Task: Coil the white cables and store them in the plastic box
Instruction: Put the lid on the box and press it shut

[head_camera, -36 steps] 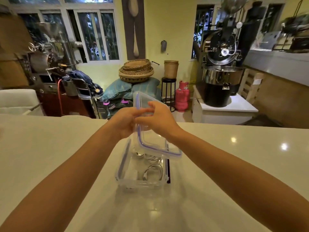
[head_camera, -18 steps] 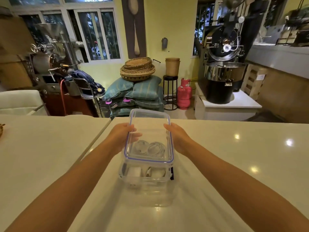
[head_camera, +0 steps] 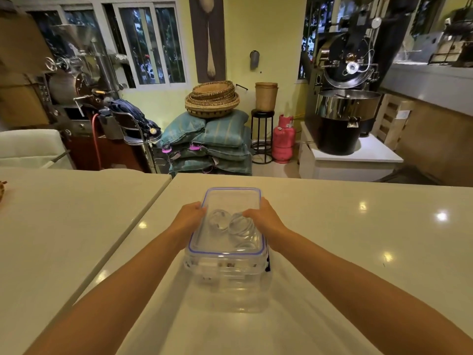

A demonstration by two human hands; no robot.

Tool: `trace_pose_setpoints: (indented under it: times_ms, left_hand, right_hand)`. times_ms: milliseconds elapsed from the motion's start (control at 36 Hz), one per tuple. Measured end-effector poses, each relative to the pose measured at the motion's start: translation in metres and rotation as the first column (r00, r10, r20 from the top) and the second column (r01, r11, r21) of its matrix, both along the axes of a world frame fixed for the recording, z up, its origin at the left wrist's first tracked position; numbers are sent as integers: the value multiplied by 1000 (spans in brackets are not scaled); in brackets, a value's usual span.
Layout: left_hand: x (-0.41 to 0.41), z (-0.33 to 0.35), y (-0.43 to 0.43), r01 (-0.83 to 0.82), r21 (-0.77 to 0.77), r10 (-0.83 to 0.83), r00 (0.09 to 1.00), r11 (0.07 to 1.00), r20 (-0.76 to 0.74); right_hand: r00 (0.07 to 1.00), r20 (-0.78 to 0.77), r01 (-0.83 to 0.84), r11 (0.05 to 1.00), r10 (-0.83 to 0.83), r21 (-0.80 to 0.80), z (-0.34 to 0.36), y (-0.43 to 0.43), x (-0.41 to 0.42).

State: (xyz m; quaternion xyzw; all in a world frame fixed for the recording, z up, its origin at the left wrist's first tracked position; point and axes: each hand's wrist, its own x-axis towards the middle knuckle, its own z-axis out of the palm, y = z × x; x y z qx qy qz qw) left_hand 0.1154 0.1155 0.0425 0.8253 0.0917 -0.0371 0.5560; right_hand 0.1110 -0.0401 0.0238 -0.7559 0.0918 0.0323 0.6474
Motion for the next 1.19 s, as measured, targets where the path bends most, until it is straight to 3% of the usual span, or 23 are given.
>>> trace_pose_setpoints:
  times_ms: [194,750,1000,1194]
  left_hand:
    - [-3,-1,3,32,64,-29,999,997,-36]
    - [-11,-4,12,62,65,-63,998,996,23]
    - [-15,-9,12,85,45,-85,996,995,15]
    - [-18,-10,12,111,38,-112,993,993,26]
  right_hand:
    - [999,45,-17,981,27,-192,-4,5,-5]
    - [994,89,-45,970,68,-240,-3,8,-12]
    - [991,106,-41,930,86,-364,-3,11,-19]
    - [988,123,-40,928,92,-369,-5,8,-25]
